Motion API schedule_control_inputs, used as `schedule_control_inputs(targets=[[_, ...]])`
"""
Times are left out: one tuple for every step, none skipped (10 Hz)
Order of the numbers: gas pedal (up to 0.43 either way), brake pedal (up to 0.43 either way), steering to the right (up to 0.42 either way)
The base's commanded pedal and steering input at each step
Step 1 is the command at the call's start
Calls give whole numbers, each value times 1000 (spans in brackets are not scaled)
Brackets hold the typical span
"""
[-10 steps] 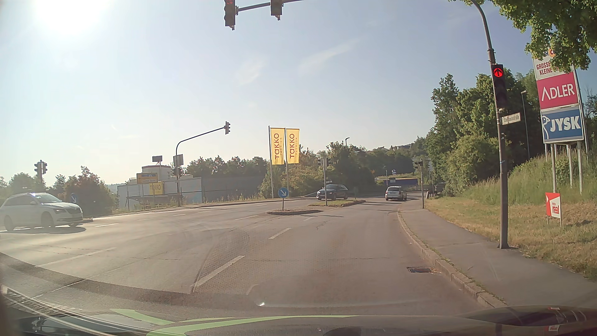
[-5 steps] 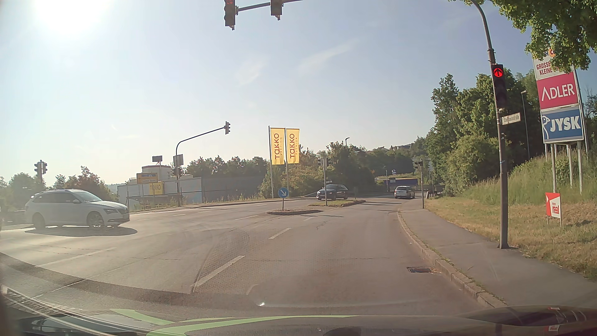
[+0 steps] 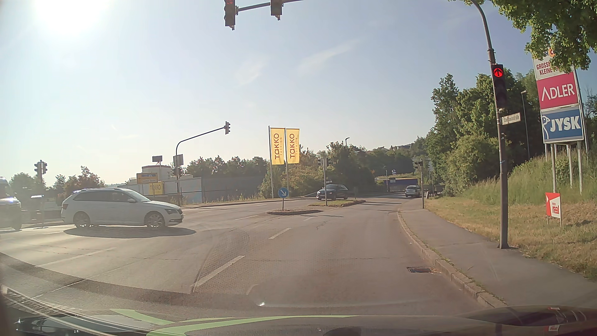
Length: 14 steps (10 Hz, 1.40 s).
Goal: Follow the waypoints while adhering to traffic rules and regulations
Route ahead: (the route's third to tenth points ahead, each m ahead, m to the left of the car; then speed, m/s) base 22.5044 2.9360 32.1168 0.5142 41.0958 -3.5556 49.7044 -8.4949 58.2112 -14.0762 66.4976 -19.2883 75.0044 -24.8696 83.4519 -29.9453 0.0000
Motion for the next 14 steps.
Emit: schedule_control_inputs(targets=[[0, 317, 44], [0, 317, 44], [0, 317, 44], [0, 317, 44], [0, 317, 44], [0, 317, 44], [0, 317, 44], [0, 311, 44], [0, 317, 44], [0, 317, 44], [0, 317, 44], [0, 317, 44], [0, 317, 44], [0, 317, 44]])
